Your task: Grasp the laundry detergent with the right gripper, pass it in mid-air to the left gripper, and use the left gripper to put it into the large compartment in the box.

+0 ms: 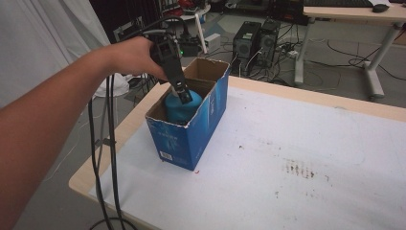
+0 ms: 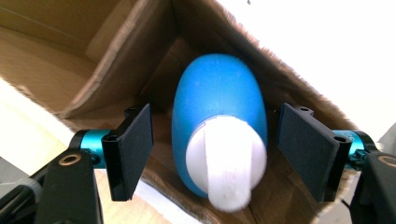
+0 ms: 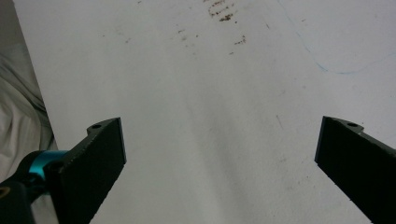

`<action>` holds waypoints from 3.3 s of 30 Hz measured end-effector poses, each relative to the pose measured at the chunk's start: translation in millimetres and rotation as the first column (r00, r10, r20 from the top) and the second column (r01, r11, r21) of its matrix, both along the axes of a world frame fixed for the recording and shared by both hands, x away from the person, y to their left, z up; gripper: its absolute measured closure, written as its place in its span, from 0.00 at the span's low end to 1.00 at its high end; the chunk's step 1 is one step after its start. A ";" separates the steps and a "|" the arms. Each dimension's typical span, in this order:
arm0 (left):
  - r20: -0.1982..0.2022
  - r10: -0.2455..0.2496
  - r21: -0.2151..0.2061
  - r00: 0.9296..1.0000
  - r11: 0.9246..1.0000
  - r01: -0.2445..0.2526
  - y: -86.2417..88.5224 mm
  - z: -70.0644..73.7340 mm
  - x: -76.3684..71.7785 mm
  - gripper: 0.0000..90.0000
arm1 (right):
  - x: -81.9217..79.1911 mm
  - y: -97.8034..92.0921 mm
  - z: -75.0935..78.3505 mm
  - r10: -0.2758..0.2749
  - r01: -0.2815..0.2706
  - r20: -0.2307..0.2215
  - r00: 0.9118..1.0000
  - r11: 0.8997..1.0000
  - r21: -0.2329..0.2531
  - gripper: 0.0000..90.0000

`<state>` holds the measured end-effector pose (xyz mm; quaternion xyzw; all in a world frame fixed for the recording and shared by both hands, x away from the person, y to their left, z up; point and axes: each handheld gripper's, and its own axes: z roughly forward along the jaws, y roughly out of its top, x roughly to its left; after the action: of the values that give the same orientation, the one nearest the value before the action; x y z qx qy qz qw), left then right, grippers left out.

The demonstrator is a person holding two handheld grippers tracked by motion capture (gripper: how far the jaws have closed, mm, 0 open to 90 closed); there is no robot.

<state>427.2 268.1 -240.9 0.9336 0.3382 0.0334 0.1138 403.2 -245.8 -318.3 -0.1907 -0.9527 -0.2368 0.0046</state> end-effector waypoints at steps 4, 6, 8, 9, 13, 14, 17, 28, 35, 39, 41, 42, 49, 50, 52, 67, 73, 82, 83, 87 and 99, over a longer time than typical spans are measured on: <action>0.013 0.009 -0.013 1.000 1.000 -0.009 -2.5 12.0 -1.3 0.28 | -0.8 1.6 0.4 -0.002 0.002 -0.004 1.000 1.000 0.000 0.01; 0.017 0.007 -0.018 1.000 1.000 -0.007 -4.9 16.6 -2.6 0.25 | -0.6 1.8 0.5 0.006 -0.006 0.001 1.000 1.000 0.001 0.01; 0.025 0.004 -0.033 1.000 0.999 -0.003 -8.9 21.1 -4.5 0.25 | -0.8 1.5 0.7 0.008 -0.008 0.003 1.000 1.000 0.004 0.01; 0.030 0.003 -0.033 1.000 0.999 -0.003 -11.0 22.9 -5.3 0.25 | -1.5 1.2 1.3 0.003 -0.003 -0.001 1.000 1.000 0.001 0.01; 0.039 -0.014 -0.019 0.999 1.000 0.015 -21.0 27.3 -8.4 0.25 | -2.6 0.2 2.0 -0.001 0.001 0.000 1.000 1.000 0.002 0.01; 0.050 -0.011 -0.014 0.999 1.000 0.011 -24.5 28.2 -9.0 0.25 | -3.0 0.2 2.3 -0.003 0.003 0.000 1.000 1.000 0.003 0.01; 0.053 -0.014 -0.029 0.998 0.999 0.016 -30.2 31.3 -7.3 0.25 | -3.5 0.1 2.7 0.001 -0.001 0.006 1.000 1.000 0.003 0.01; 0.079 -0.136 -0.082 0.988 0.987 0.142 -61.9 45.5 -12.5 0.25 | -7.2 -3.8 8.1 -0.012 0.012 0.018 1.000 1.000 0.016 0.01; 0.114 -0.150 -0.048 0.982 0.987 0.156 -81.8 47.7 -13.5 0.02 | -8.9 -5.9 10.2 -0.022 0.022 0.022 1.000 0.999 0.024 0.01; 0.130 -0.180 -0.031 0.975 0.982 0.186 -91.5 49.9 -14.4 0.02 | -9.3 -6.3 11.3 -0.018 0.017 0.028 0.999 0.999 0.029 0.01; 0.142 -0.186 -0.027 0.972 0.981 0.191 -98.0 52.0 -14.7 0.02 | -9.5 -6.1 12.1 -0.020 0.019 0.029 0.999 0.999 0.032 0.01; 0.147 -0.191 -0.028 0.970 0.980 0.197 -101.0 52.9 -14.9 0.02 | -9.4 -5.9 12.3 -0.018 0.017 0.030 0.999 0.999 0.033 0.01; 0.164 -0.221 -0.031 0.961 0.973 0.229 -121.2 57.8 -14.4 0.02 | -9.4 -4.1 12.9 -0.015 0.014 0.032 0.999 0.999 0.032 0.01; 0.163 -0.225 -0.033 0.961 0.972 0.233 -124.3 58.1 -13.9 0.02 | -9.6 -3.7 13.1 -0.017 0.016 0.031 0.999 0.999 0.032 0.01; 0.164 -0.231 -0.033 0.959 0.970 0.240 -128.5 58.1 -13.0 0.02 | -9.3 -3.2 13.0 -0.017 0.016 0.033 0.999 0.999 0.033 0.01; 0.137 -0.315 -0.043 0.939 0.945 0.324 -173.7 43.5 -2.4 0.02 | -5.9 1.9 11.4 -0.012 0.011 0.028 1.000 1.000 0.029 0.01; 0.106 -0.358 -0.043 0.928 0.930 0.364 -191.6 29.1 0.4 0.02 | -4.8 3.5 10.1 -0.018 0.017 0.020 1.000 1.000 0.023 0.01; 0.075 -0.382 -0.046 0.921 0.921 0.386 -205.9 6.1 2.9 0.02 | -3.4 7.3 8.3 -0.020 0.019 0.019 1.000 1.000 0.018 0.01; 0.072 -0.382 -0.047 0.921 0.922 0.385 -206.9 4.2 2.8 0.02 | -2.9 7.7 8.3 -0.018 0.018 0.018 1.000 1.000 0.017 0.01; 0.065 -0.392 -0.053 0.918 0.917 0.396 -211.3 -4.6 3.3 0.02 | -1.5 9.7 7.4 -0.015 0.015 0.016 1.000 1.000 0.017 0.01; 0.035 -0.402 -0.064 0.915 0.913 0.403 -217.0 -27.4 3.6 0.02 | 2.6 15.1 3.9 -0.005 0.005 0.012 1.000 1.000 0.009 0.01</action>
<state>430.8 51.1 -268.3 0.9782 0.1386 0.0074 0.1544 405.8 -230.7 -314.3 -0.1916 -0.9511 -0.2422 -0.0010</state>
